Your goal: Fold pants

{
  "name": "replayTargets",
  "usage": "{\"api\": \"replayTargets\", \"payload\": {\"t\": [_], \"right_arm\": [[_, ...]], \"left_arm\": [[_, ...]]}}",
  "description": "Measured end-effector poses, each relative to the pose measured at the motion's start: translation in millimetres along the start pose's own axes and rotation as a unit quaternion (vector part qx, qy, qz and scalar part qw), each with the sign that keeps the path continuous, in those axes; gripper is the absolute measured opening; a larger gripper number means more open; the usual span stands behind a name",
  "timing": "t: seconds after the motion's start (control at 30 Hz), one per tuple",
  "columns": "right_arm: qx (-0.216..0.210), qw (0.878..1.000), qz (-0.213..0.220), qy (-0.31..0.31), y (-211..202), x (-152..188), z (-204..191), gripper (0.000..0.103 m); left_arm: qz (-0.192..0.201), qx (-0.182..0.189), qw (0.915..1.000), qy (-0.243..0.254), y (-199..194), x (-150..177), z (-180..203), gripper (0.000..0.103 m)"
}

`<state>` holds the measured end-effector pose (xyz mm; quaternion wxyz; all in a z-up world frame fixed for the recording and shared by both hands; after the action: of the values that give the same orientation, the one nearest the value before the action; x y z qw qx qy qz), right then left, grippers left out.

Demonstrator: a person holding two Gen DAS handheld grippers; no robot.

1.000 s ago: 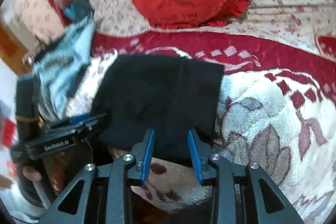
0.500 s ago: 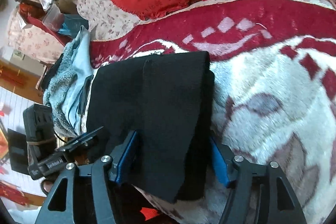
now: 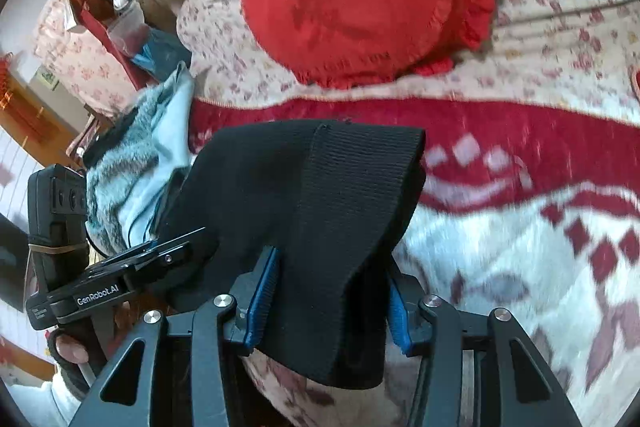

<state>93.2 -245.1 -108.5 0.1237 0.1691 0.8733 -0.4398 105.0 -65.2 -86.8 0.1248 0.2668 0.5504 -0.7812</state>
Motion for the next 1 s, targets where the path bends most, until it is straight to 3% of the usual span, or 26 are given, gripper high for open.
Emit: {"api": "replayTargets", "payload": {"t": [0.37,0.57,0.63,0.73,0.83,1.0], "right_arm": [[0.012,1.000,0.006,0.005,24.8,-37.4,4.0,0.047],[0.029,0.999,-0.024,0.020,54.0,-40.5,29.2,0.050],[0.026,0.999,-0.021,0.023,50.3,-40.0,31.6,0.050],[0.056,0.998,-0.003,0.009,37.2,-38.9,28.6,0.050],[0.092,0.996,0.021,-0.012,18.9,-37.2,20.8,0.050],[0.104,0.993,0.056,-0.023,-4.8,-31.8,6.0,0.050]], "left_arm": [[-0.012,-0.009,0.9999,-0.003,35.9,-29.8,-15.5,0.056],[-0.020,-0.025,0.9995,0.000,61.7,-27.1,-22.1,0.056],[-0.018,-0.022,0.9996,0.003,60.6,-26.1,-22.1,0.057],[-0.020,-0.020,0.9996,0.001,56.3,-24.0,-24.3,0.057],[-0.006,-0.045,0.9989,0.009,43.5,-22.0,-23.4,0.057],[0.026,-0.090,0.9955,0.013,20.1,-16.8,-22.5,0.057]]}}
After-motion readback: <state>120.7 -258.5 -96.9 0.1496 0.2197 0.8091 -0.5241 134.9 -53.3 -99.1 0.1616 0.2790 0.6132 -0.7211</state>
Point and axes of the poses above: each gripper's, at about its wrist camera, not at the fingertips, and y roughly the way its jaws point, z to its right, x to its underside, the point moved 6 cm from there along y, roughly the way its jaws point, and after that the axes turned 9 degrees about y, right-handed, at the moved point
